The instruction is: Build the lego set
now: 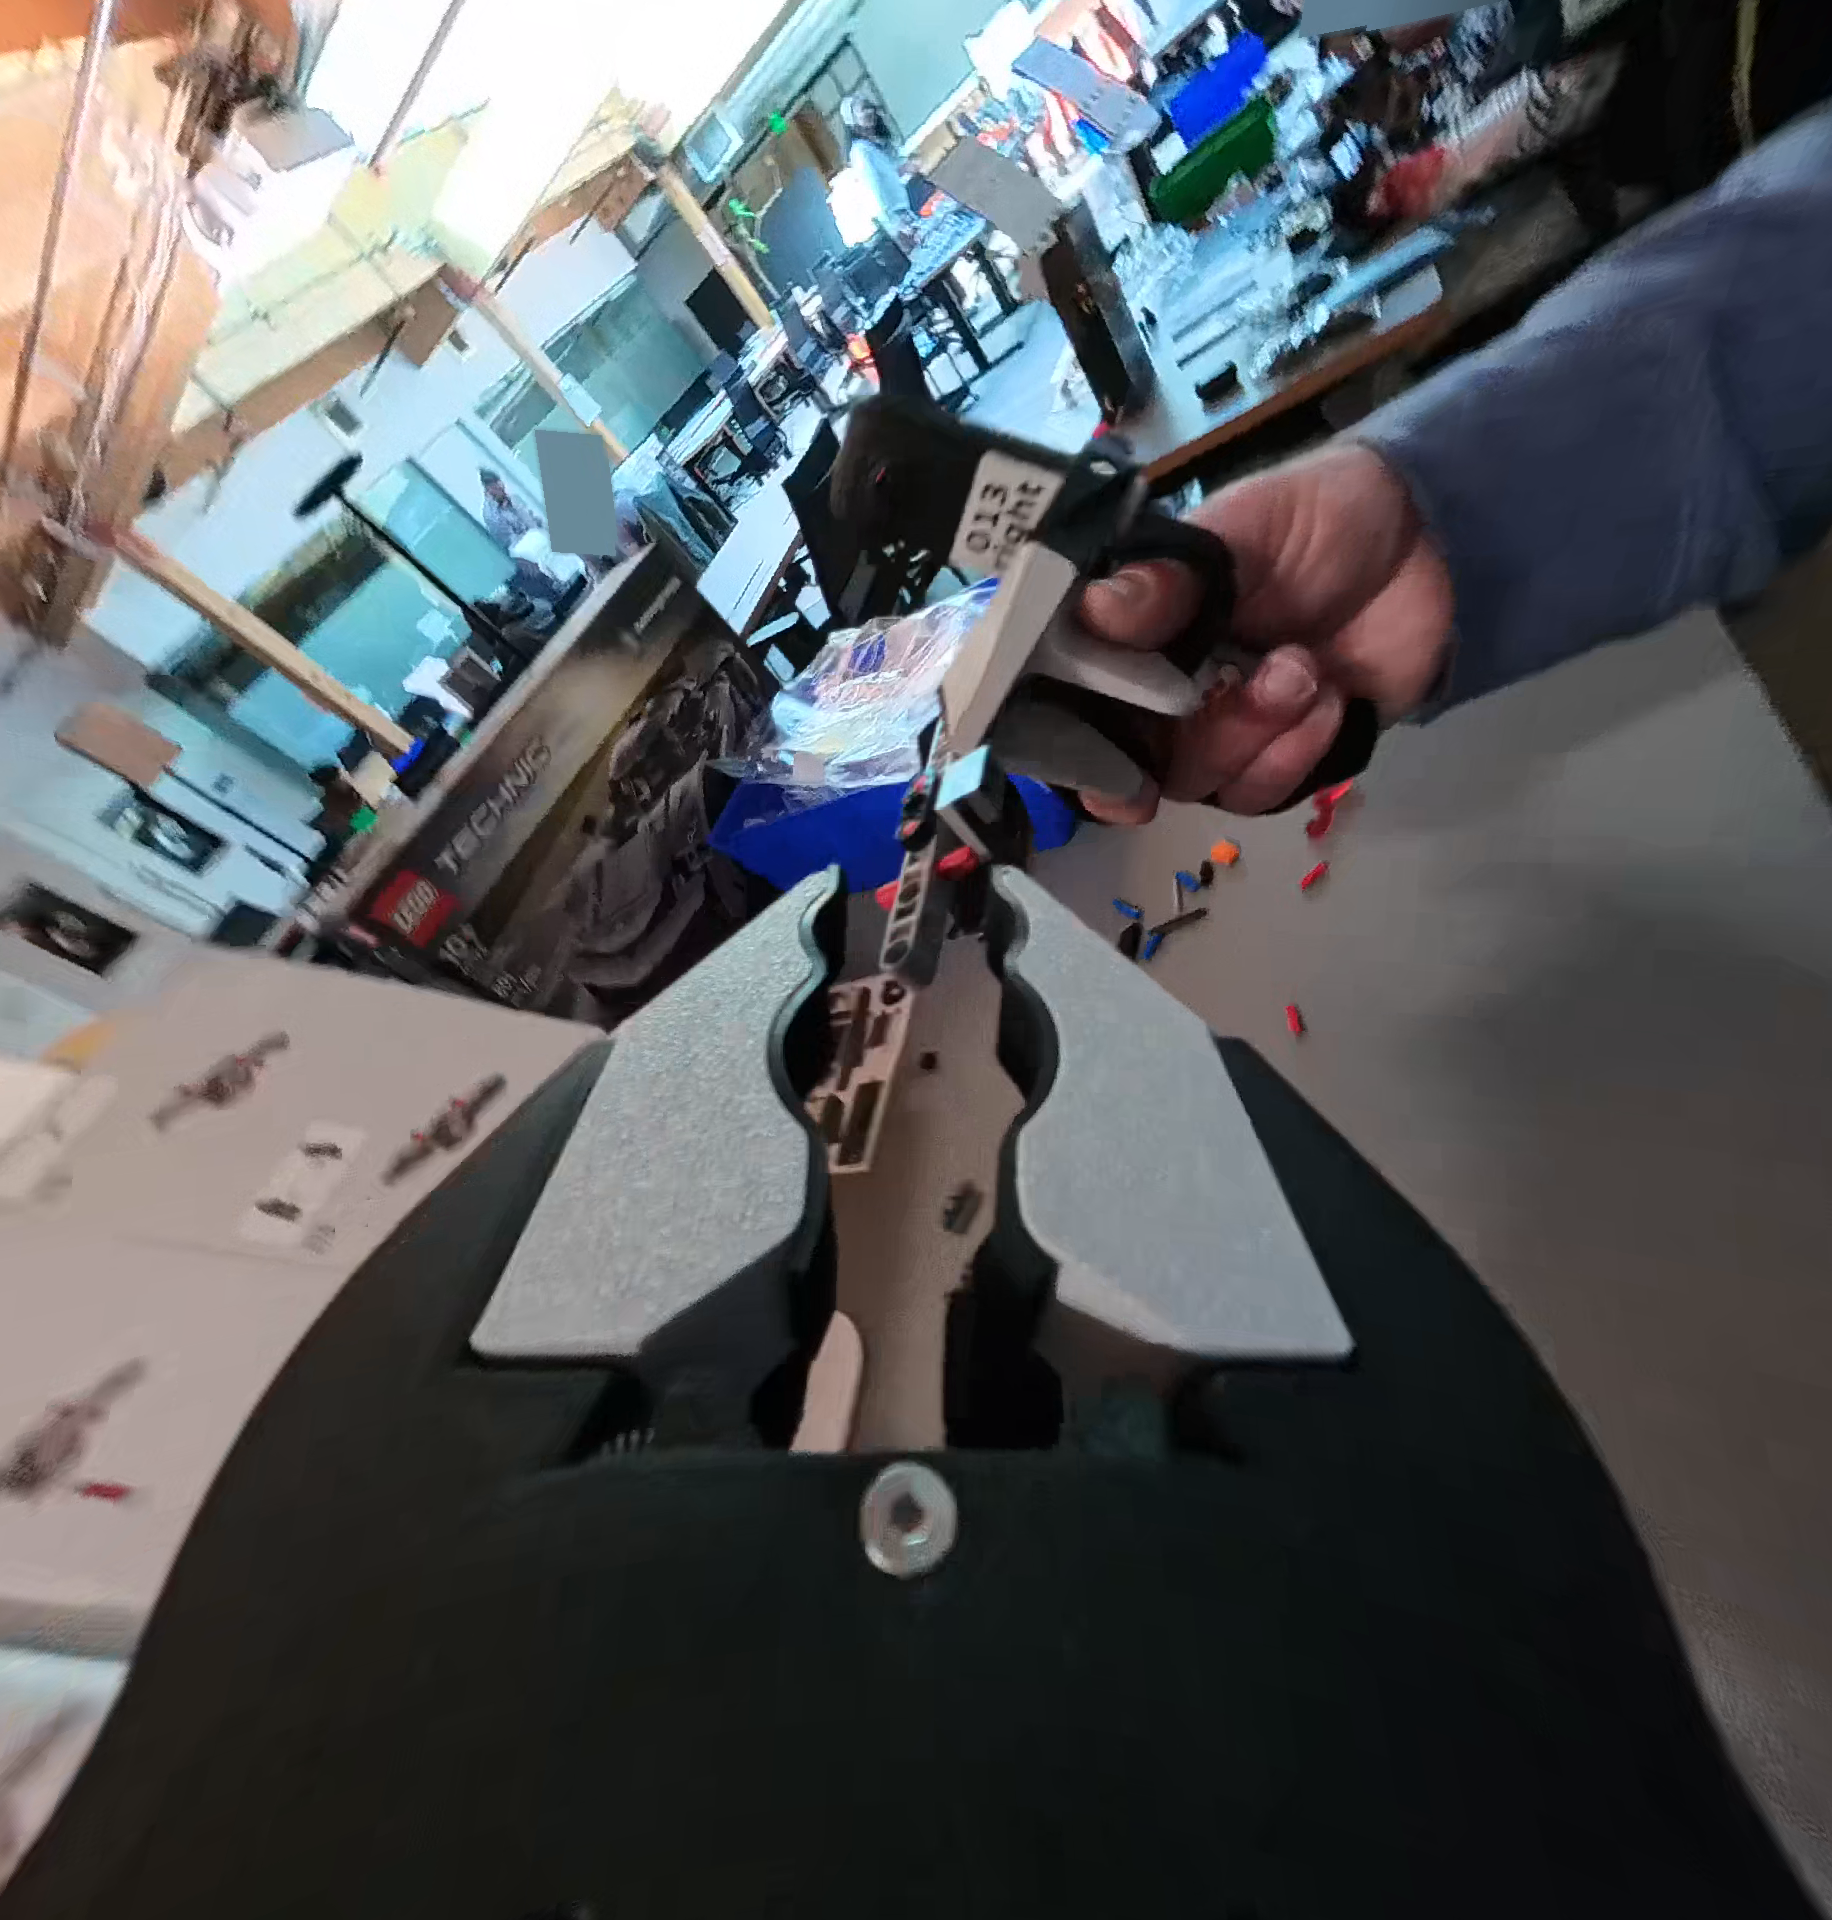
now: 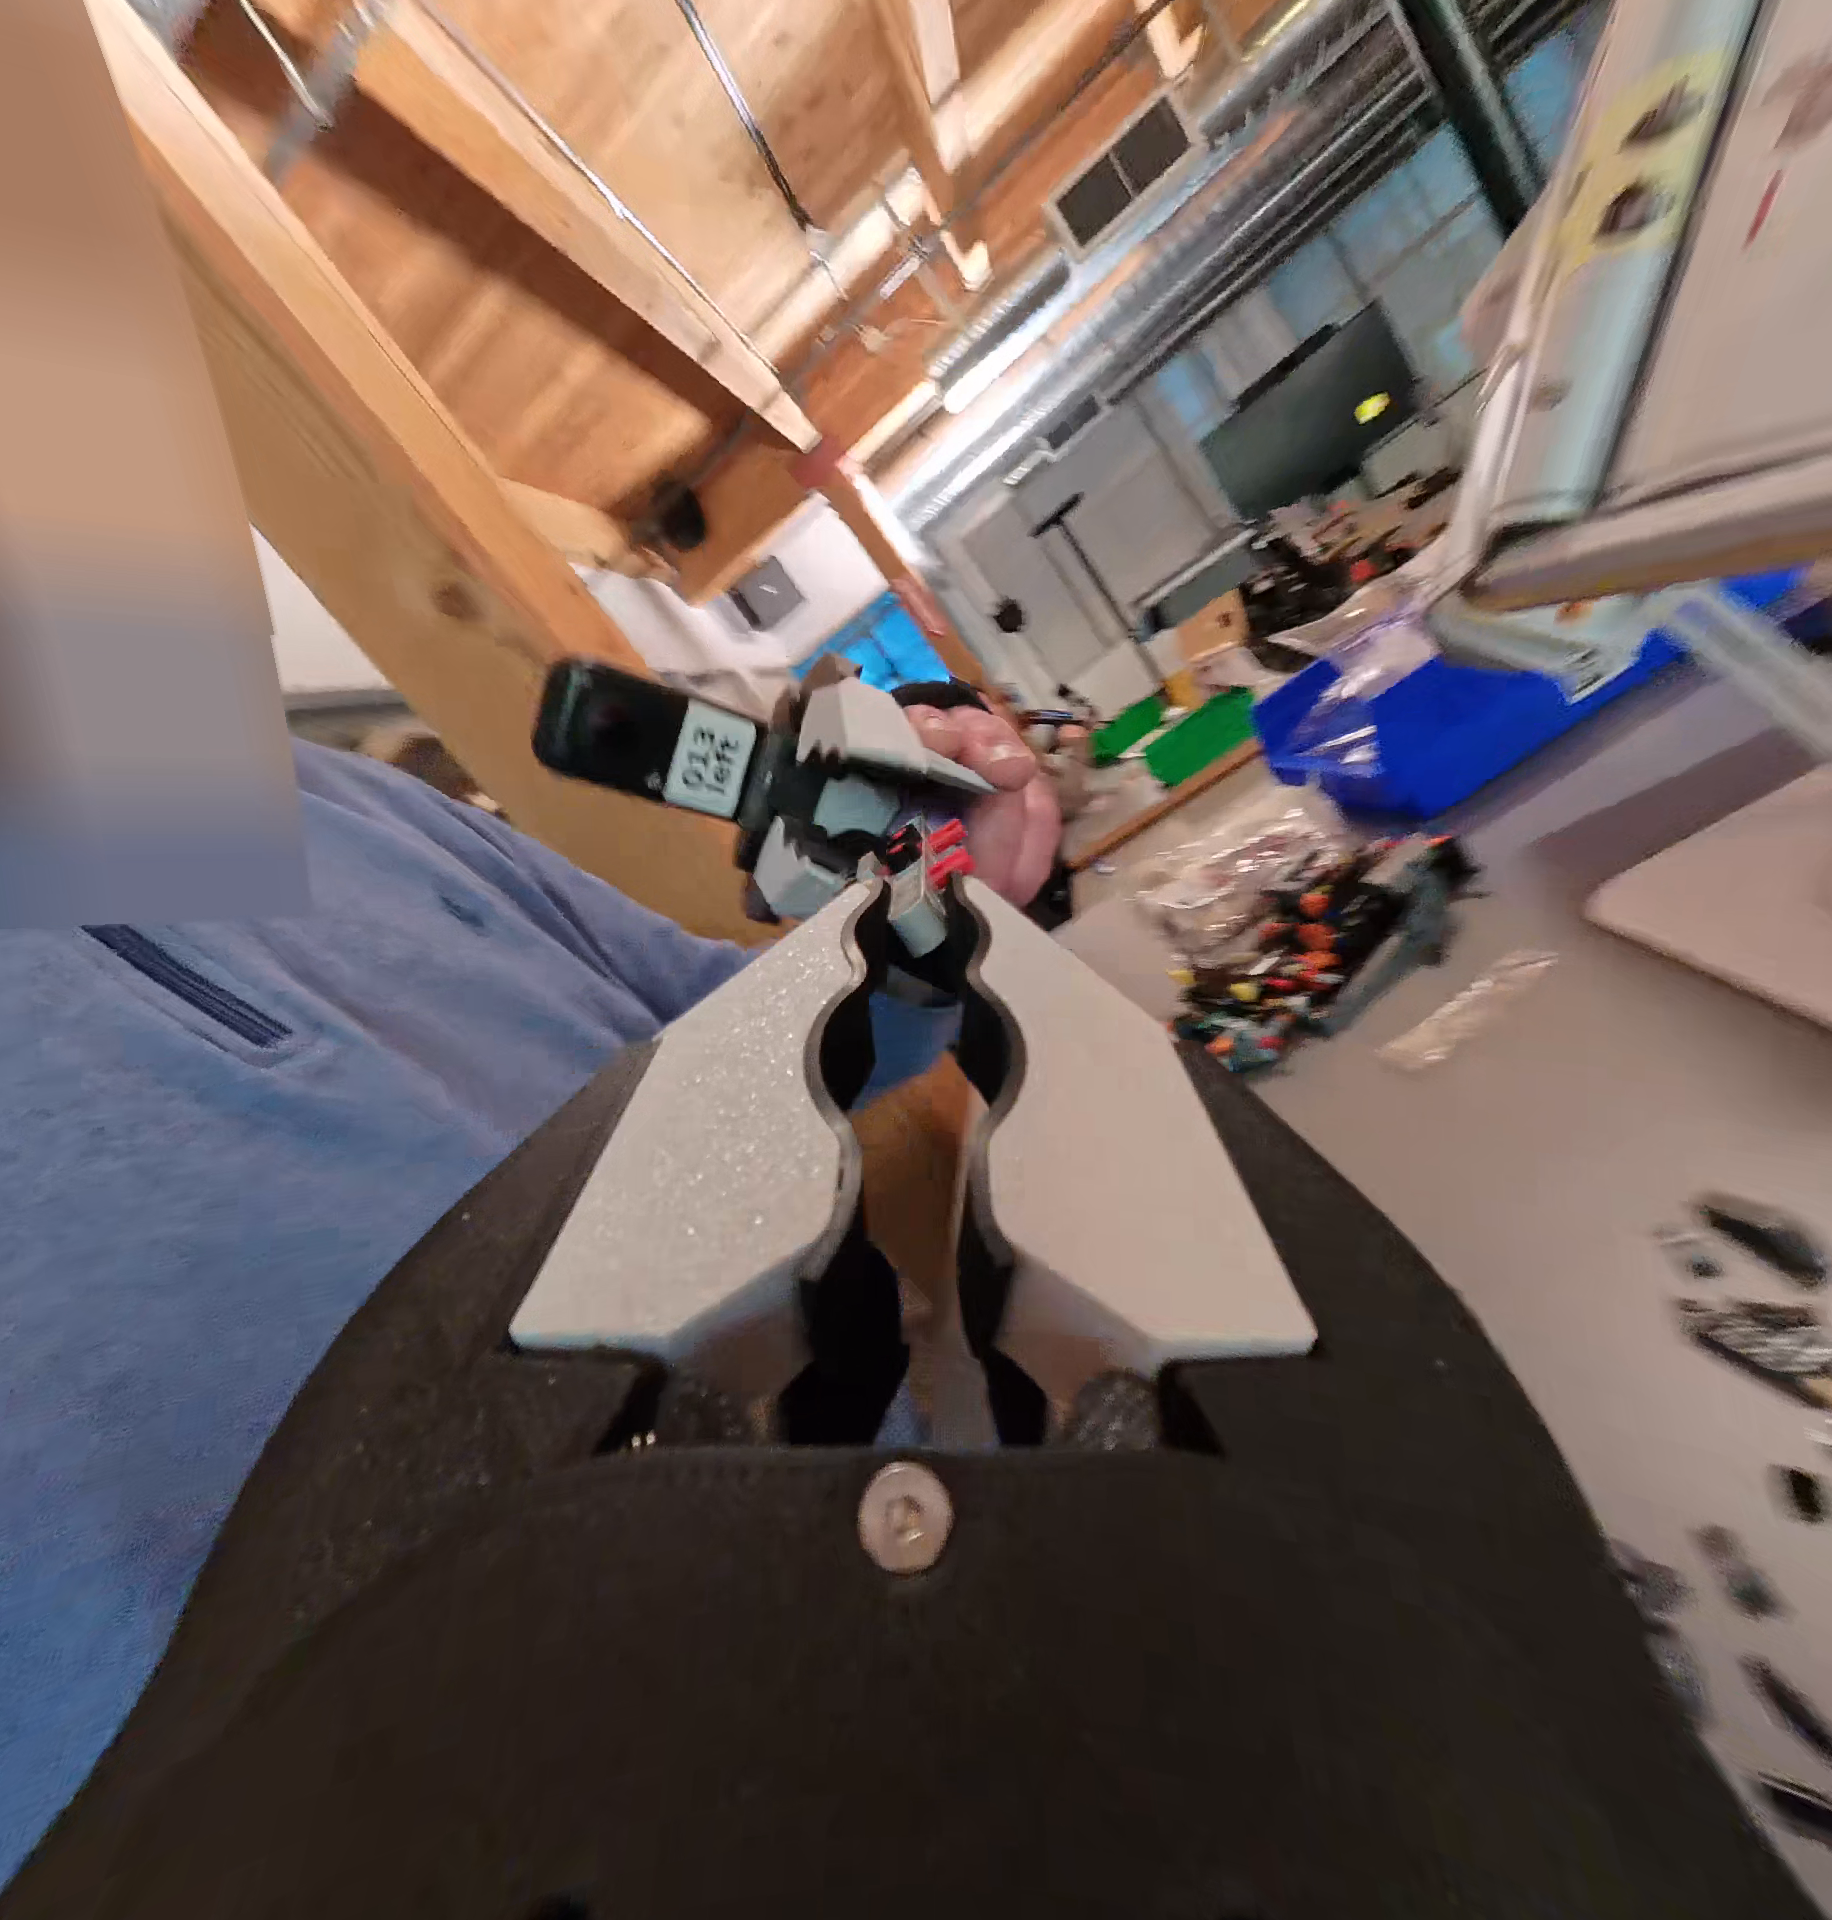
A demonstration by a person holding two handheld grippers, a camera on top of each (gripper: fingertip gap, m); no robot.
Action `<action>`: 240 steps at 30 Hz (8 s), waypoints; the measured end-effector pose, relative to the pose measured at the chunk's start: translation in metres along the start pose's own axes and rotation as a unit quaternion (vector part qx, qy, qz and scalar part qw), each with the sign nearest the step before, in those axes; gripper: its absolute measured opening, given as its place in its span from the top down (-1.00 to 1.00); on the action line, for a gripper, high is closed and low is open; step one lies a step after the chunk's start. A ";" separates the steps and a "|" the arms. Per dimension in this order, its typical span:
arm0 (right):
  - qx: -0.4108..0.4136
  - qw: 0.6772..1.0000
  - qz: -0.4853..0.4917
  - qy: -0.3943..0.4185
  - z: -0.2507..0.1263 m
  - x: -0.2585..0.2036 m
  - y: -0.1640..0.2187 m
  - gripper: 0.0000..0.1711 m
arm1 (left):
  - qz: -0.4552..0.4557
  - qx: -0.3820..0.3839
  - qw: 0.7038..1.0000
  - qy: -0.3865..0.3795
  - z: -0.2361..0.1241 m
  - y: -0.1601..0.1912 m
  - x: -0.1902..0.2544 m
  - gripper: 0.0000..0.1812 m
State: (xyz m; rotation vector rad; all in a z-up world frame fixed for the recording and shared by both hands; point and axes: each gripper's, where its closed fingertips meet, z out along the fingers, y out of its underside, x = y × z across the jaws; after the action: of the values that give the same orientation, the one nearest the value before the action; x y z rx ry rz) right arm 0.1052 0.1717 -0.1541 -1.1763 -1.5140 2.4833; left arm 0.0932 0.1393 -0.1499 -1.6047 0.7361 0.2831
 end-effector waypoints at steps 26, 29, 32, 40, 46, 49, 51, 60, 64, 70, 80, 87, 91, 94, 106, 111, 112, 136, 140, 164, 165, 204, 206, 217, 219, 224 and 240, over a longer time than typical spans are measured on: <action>-0.155 0.897 -0.384 0.157 0.004 -0.004 -0.015 0.85 | -0.515 0.166 0.822 0.178 0.007 0.004 -0.018 0.92; -0.131 0.933 -0.292 0.161 -0.002 0.005 -0.016 0.74 | -0.394 0.137 0.901 0.122 0.005 0.003 -0.022 0.93; -0.093 0.955 -0.236 0.152 -0.009 0.005 -0.020 0.72 | -0.335 0.118 0.929 0.106 0.005 0.004 -0.025 0.93; -0.103 0.941 -0.235 0.223 -0.019 0.026 -0.025 0.59 | -0.279 0.097 0.953 0.065 0.011 0.009 -0.027 0.94; -0.078 0.957 -0.197 0.198 -0.018 0.024 -0.019 0.68 | -0.166 0.059 0.984 0.029 0.016 0.005 -0.012 0.93; -0.085 0.961 -0.206 0.162 -0.015 0.019 -0.016 0.83 | -0.192 0.066 0.978 0.045 0.017 0.004 -0.010 0.93; -0.090 0.962 -0.207 0.155 -0.015 0.019 -0.015 0.82 | -0.215 0.072 0.973 0.051 0.016 0.005 -0.011 0.93; -0.124 0.938 -0.245 0.211 -0.025 0.038 -0.013 0.67 | -0.053 -0.039 0.998 -0.014 0.024 0.006 -0.008 0.93; -0.119 0.939 -0.245 0.212 -0.025 0.038 -0.013 0.66 | 0.003 -0.066 0.997 -0.038 0.027 0.007 -0.007 0.94; -0.112 0.939 -0.239 0.219 -0.027 0.038 -0.014 0.63 | 0.116 -0.088 0.986 -0.085 0.032 0.006 -0.003 0.94; -0.106 0.940 -0.239 0.217 -0.027 0.037 -0.016 0.65 | 0.187 -0.094 0.973 -0.103 0.036 0.003 0.003 0.94; -0.106 0.940 -0.240 0.218 -0.027 0.039 -0.016 0.65 | 0.182 -0.095 0.973 -0.104 0.036 0.005 0.002 0.94; -0.106 0.941 -0.239 0.217 -0.026 0.040 -0.017 0.65 | 0.176 -0.095 0.974 -0.105 0.036 0.006 0.001 0.94; -0.105 0.942 -0.236 0.215 -0.024 0.042 -0.017 0.65 | 0.170 -0.096 0.975 -0.106 0.036 0.007 0.000 0.94; -0.104 0.945 -0.231 0.205 -0.016 0.046 -0.019 0.66 | 0.155 -0.102 0.975 -0.118 0.030 0.011 -0.006 0.94; -0.102 0.946 -0.230 0.204 -0.015 0.047 -0.019 0.66 | 0.152 -0.104 0.976 -0.119 0.029 0.012 -0.007 0.94; -0.102 0.947 -0.229 0.204 -0.015 0.047 -0.019 0.66 | 0.152 -0.104 0.976 -0.119 0.029 0.012 -0.007 0.94; -0.066 0.944 -0.169 0.275 -0.023 0.047 -0.013 0.36 | -0.011 -0.066 0.990 -0.127 0.026 0.016 -0.015 0.94; 0.036 0.976 -0.017 0.213 -0.025 0.044 -0.010 0.41 | 0.052 -0.072 0.984 -0.152 0.025 0.014 -0.012 0.93; 0.263 0.945 0.179 -0.081 0.003 0.013 -0.016 0.79 | 0.047 -0.026 0.984 -0.172 0.034 -0.003 0.004 0.93; 0.259 0.946 0.177 -0.080 0.003 0.013 -0.016 0.79 | 0.037 -0.024 0.985 -0.168 0.034 -0.002 0.004 0.93; 0.021 0.969 0.246 0.025 -0.015 0.033 0.082 0.55 | -0.225 -0.030 0.973 0.041 0.016 0.051 0.074 0.83; 0.006 0.975 0.202 0.093 -0.028 0.044 0.085 0.50 | -0.251 -0.047 0.967 0.021 0.017 0.061 0.071 0.84; -0.171 0.913 -0.150 0.339 -0.026 0.047 0.111 0.57 | -0.328 -0.108 0.937 -0.053 0.036 0.090 0.062 0.84; -0.142 0.915 -0.158 0.343 -0.019 0.045 0.104 0.64 | -0.331 -0.112 0.935 -0.057 0.040 0.088 0.061 0.84; -0.107 0.905 -0.173 0.372 -0.026 0.047 0.091 0.87 | -0.328 -0.108 0.936 -0.064 0.043 0.083 0.058 0.84; -0.096 0.941 -0.105 0.308 -0.033 0.048 0.084 0.95 | -0.311 -0.090 0.944 -0.062 0.039 0.070 0.061 0.79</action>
State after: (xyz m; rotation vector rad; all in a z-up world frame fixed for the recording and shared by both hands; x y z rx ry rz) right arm 0.1207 0.1693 -0.2551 -1.5281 -1.5923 1.6290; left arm 0.1064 0.1584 -0.2480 -1.8853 0.0819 -0.0136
